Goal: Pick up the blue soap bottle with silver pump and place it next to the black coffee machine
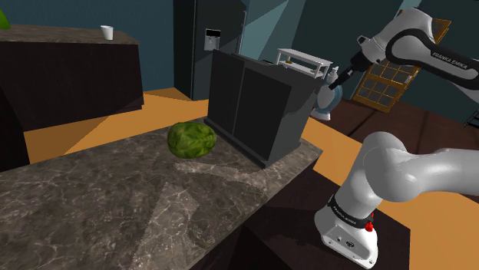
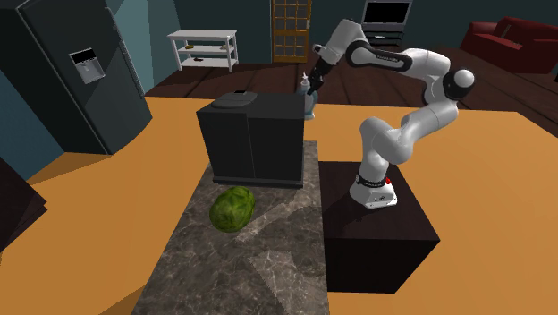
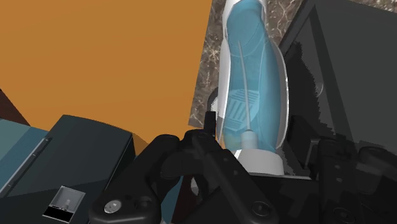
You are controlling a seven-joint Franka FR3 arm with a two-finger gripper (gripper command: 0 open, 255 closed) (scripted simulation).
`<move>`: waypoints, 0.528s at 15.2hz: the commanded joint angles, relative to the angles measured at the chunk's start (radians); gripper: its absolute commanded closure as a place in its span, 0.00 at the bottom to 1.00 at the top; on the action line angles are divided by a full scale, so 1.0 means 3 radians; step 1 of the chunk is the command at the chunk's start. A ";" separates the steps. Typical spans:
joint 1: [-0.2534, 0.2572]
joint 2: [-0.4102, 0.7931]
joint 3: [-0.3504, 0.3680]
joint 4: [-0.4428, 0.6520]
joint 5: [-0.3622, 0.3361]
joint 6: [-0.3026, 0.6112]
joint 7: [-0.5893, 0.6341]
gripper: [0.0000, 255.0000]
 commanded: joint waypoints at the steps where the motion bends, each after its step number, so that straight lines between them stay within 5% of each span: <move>1: -0.0028 -0.0026 -0.0063 -0.0084 -0.0057 0.0067 -0.0001 1.00; 8: -0.0112 -0.0082 -0.0280 -0.0339 -0.0251 0.0286 0.0007 1.00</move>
